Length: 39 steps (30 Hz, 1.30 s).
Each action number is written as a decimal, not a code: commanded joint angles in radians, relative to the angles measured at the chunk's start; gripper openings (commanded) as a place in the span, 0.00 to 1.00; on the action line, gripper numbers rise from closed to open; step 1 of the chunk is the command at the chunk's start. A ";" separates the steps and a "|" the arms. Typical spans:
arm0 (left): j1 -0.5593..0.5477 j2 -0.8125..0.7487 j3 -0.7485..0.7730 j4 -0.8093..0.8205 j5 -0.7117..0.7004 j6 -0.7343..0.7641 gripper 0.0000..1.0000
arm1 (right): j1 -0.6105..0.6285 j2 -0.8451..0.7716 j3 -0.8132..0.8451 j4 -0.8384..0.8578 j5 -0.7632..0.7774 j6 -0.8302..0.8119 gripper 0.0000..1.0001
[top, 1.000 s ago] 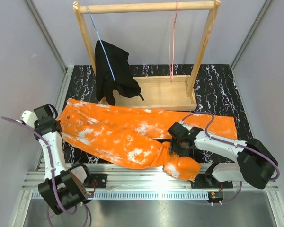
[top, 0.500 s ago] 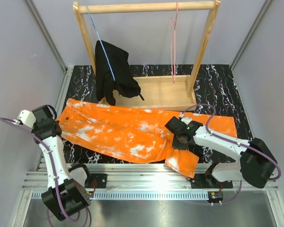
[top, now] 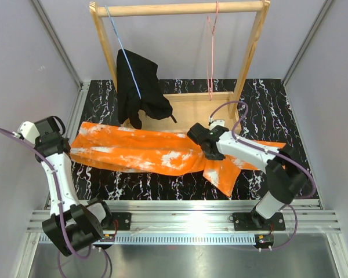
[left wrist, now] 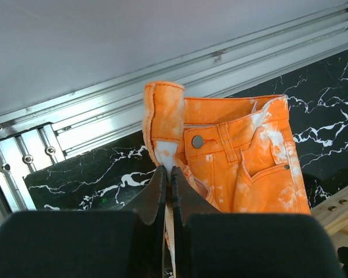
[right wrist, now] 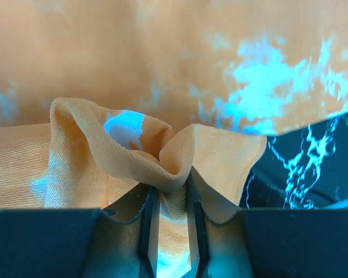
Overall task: Place the trousers on the hanger
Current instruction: Fold the trousers
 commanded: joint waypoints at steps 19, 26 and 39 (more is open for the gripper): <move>0.008 -0.001 -0.009 0.132 -0.041 0.047 0.00 | -0.092 -0.132 -0.191 0.091 -0.005 0.027 0.90; 0.008 -0.003 -0.012 0.132 -0.022 0.042 0.00 | -0.147 -0.281 -0.354 0.154 -0.123 0.127 0.91; 0.008 -0.010 -0.024 0.131 -0.011 0.042 0.00 | -0.259 -0.286 -0.468 0.261 -0.177 0.138 0.92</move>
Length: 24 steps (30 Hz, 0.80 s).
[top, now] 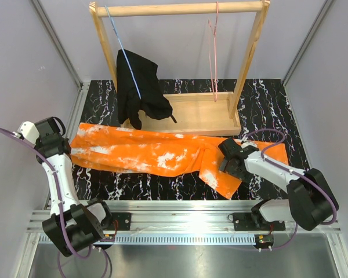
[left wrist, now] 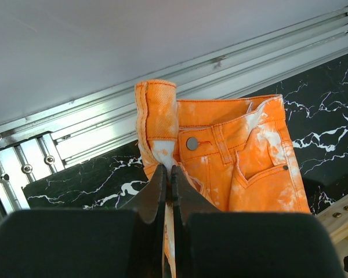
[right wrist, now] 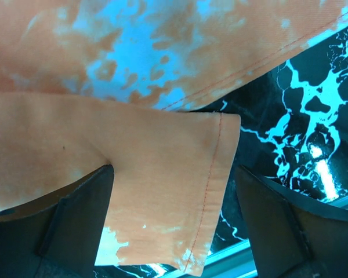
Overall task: Place the trousers on the hanger
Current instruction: Fold the trousers
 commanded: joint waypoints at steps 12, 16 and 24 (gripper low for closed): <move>0.008 -0.025 0.000 0.066 -0.005 0.017 0.00 | -0.090 0.087 -0.002 0.124 -0.062 -0.029 0.90; 0.008 -0.027 0.000 0.067 -0.004 0.017 0.00 | -0.091 0.071 -0.010 0.123 -0.065 -0.027 0.79; 0.008 -0.027 0.000 0.066 -0.002 0.017 0.00 | -0.094 0.036 -0.028 0.100 -0.097 -0.035 0.21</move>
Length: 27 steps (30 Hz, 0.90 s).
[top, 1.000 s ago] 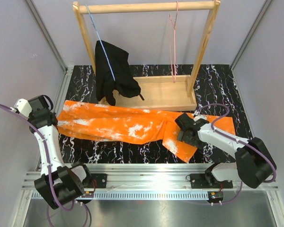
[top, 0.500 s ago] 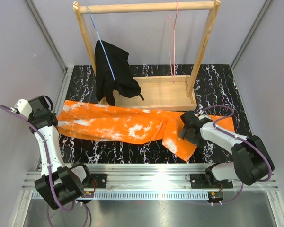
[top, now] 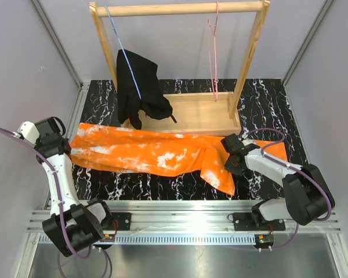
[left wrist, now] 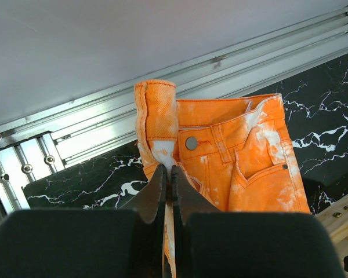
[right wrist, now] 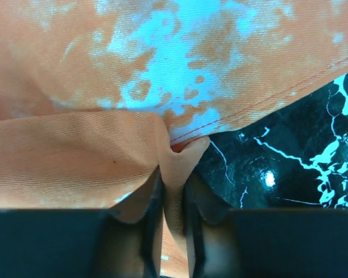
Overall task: Place the trousers on the hanger
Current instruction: Fold the trousers
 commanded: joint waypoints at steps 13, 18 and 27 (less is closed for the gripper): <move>0.006 -0.049 0.024 0.022 -0.072 0.054 0.00 | -0.010 -0.348 0.213 -0.410 0.193 -0.077 0.01; 0.003 -0.120 0.004 0.000 -0.096 0.063 0.00 | -0.012 -0.332 0.334 -0.493 0.308 -0.091 0.01; 0.006 -0.087 0.202 -0.121 -0.046 0.105 0.00 | -0.148 -0.339 0.519 -0.584 0.510 -0.208 0.02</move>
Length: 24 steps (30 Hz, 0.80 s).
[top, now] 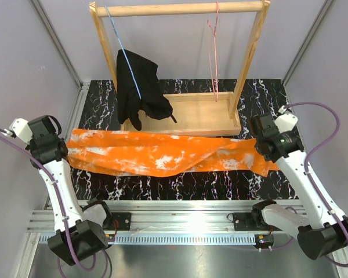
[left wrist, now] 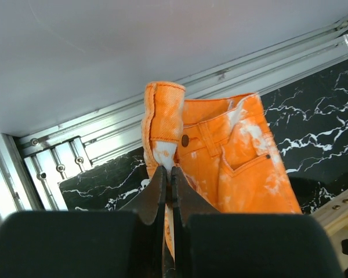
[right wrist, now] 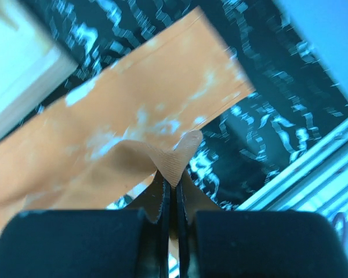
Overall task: Place the trousers on the hanger
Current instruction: Fold the trousers
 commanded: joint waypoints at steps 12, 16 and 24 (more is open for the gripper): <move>0.005 0.040 0.177 -0.040 0.026 0.088 0.00 | -0.180 -0.020 0.193 -0.156 0.276 -0.165 0.01; 0.007 0.053 0.164 -0.032 0.043 0.104 0.00 | -0.193 -0.020 0.150 -0.130 0.255 -0.210 0.02; 0.005 0.055 0.167 -0.016 0.031 0.134 0.00 | -0.213 0.041 0.104 -0.065 0.222 -0.254 0.02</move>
